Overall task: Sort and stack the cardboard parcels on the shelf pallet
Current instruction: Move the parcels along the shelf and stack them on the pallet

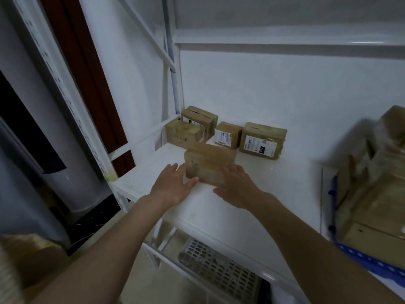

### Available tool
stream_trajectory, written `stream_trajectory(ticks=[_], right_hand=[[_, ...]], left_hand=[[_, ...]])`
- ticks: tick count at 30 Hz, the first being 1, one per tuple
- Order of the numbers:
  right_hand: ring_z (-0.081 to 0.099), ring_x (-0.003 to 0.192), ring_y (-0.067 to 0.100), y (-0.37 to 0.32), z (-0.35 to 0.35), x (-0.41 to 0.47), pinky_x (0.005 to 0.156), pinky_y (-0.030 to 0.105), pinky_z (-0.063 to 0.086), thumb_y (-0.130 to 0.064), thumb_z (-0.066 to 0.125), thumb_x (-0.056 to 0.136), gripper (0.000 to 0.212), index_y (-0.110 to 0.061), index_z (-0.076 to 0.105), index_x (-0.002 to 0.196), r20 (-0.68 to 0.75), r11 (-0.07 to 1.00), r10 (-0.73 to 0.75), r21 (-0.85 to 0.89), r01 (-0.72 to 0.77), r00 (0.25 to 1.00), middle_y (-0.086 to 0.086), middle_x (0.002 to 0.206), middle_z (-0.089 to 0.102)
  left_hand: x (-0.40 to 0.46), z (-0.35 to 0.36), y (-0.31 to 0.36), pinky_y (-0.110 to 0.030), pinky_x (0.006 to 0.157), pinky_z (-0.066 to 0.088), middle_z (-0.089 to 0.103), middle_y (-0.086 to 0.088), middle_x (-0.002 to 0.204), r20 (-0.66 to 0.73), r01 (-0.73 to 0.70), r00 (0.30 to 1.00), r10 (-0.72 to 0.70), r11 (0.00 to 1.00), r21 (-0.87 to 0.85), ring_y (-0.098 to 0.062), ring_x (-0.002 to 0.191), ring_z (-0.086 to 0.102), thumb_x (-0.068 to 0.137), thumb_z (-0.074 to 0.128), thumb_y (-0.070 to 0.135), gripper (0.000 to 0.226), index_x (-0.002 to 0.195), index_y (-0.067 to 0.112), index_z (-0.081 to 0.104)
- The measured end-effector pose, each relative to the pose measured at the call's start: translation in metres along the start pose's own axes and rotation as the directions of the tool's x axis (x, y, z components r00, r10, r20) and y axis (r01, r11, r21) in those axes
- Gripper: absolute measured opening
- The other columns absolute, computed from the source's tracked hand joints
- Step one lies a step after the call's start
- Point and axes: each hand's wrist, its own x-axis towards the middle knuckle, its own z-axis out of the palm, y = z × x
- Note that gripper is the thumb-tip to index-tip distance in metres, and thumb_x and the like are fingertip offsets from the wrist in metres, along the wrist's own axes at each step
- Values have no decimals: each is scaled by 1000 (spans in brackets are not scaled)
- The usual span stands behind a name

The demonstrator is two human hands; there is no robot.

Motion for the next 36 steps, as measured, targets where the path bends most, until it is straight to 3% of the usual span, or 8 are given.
stream_trajectory(ticks=[10, 14, 17, 20, 24, 29, 33, 36], right_hand=[[27, 133, 32, -39, 27, 85, 109, 40, 25, -27, 54, 90, 57, -15, 35, 141, -83, 981, 191, -28, -194, 978, 10, 147, 32], [22, 138, 32, -33, 22, 111, 112, 40, 24, -36, 56, 92, 61, -12, 33, 142, -141, 958, 257, -97, -271, 956, 11, 153, 24], [18, 142, 32, -21, 15, 128, 114, 44, 24, -39, 51, 95, 57, -12, 36, 143, -224, 935, 341, -17, -353, 913, 10, 154, 25], [21, 140, 34, -11, 10, 144, 115, 44, 22, -42, 48, 95, 58, -13, 35, 143, -216, 913, 403, 21, -408, 889, 12, 151, 30], [23, 138, 32, -1, 3, 175, 112, 42, 23, -32, 50, 94, 56, -13, 34, 144, -147, 927, 372, 107, -359, 917, 11, 149, 33], [39, 129, 32, 0, -4, 241, 105, 42, 34, -38, 53, 94, 52, -10, 42, 137, 52, 966, 219, 129, -224, 974, 13, 141, 42], [53, 113, 30, -1, 0, 310, 99, 41, 43, -30, 54, 93, 40, -4, 51, 124, 137, 992, 108, 54, -116, 985, 15, 123, 55], [49, 119, 31, 1, 11, 350, 104, 43, 39, -38, 55, 92, 53, -2, 45, 131, 175, 995, 96, -19, -95, 980, 15, 128, 52]], left_hand=[[94, -12, -87, -38, 117, 10, 9, 0, 161, 154, -26, 987, 32, 999, -39, -20, 148, 3, 94, 33, 62, 73, 153, 29, 8], [120, -6, -97, -39, 116, 12, 13, -1, 161, 181, -42, 982, 56, 996, -77, -21, 148, 6, 94, 33, 61, 73, 154, 26, 10], [136, -3, -103, -40, 118, 15, 15, -2, 160, 189, -37, 980, 61, 991, -127, -21, 147, 10, 94, 35, 61, 74, 154, 24, 11], [150, -1, -104, -42, 118, 18, 17, -3, 159, 213, -8, 976, 45, 985, -172, -22, 146, 16, 93, 36, 60, 76, 154, 22, 12], [173, -4, -94, -40, 118, 15, 13, -3, 160, 246, 27, 969, 10, 989, -147, -22, 147, 13, 93, 33, 62, 77, 154, 20, 9], [211, -12, -83, -37, 116, 16, 16, -3, 160, 191, 53, 981, -19, 983, -174, -22, 146, 17, 95, 33, 59, 75, 153, 18, 12], [238, -11, -84, -35, 114, 20, 20, -2, 159, 176, 102, 982, -63, 969, -226, -22, 144, 22, 96, 35, 57, 72, 153, 19, 14], [254, -7, -93, -32, 114, 18, 19, -2, 159, 197, 182, 972, -131, 946, -267, -21, 145, 21, 95, 37, 58, 74, 153, 18, 14]])
